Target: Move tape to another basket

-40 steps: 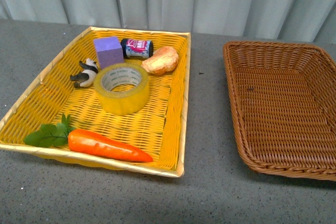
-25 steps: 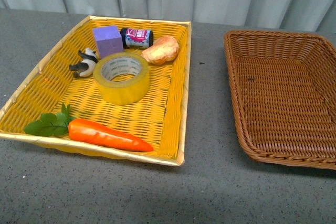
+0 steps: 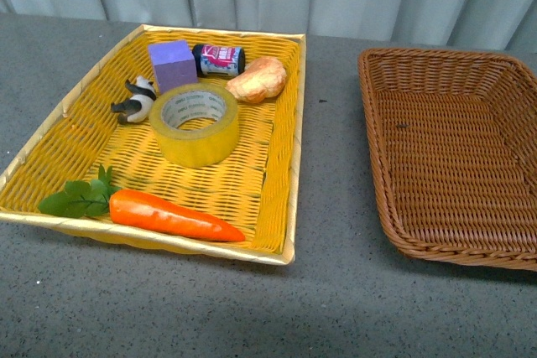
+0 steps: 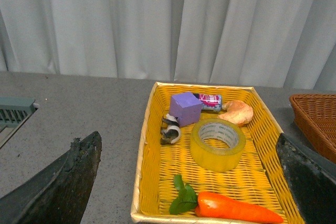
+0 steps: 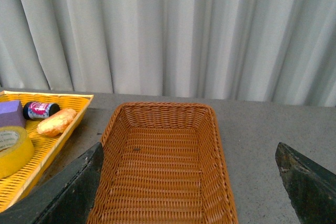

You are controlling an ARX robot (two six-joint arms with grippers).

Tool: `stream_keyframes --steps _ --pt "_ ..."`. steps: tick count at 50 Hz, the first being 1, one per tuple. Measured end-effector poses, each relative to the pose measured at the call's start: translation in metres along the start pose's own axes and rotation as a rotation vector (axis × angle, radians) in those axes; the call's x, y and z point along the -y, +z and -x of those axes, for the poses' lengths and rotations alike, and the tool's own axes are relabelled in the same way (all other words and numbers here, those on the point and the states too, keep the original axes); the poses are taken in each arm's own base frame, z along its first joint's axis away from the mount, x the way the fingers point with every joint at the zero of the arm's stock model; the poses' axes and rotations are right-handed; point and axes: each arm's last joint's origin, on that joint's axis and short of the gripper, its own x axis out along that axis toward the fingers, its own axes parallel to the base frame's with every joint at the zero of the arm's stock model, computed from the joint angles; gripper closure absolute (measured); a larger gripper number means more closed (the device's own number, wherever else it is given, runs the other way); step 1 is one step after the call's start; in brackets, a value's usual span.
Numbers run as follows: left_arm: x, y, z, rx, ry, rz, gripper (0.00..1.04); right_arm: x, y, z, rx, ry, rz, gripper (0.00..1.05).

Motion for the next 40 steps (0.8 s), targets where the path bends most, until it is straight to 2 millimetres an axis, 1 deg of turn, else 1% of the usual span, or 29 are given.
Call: stream_keyframes --steps 40 --pt "0.0 0.0 0.0 0.0 0.0 0.0 0.06 0.0 0.0 0.0 0.0 0.0 0.0 0.09"
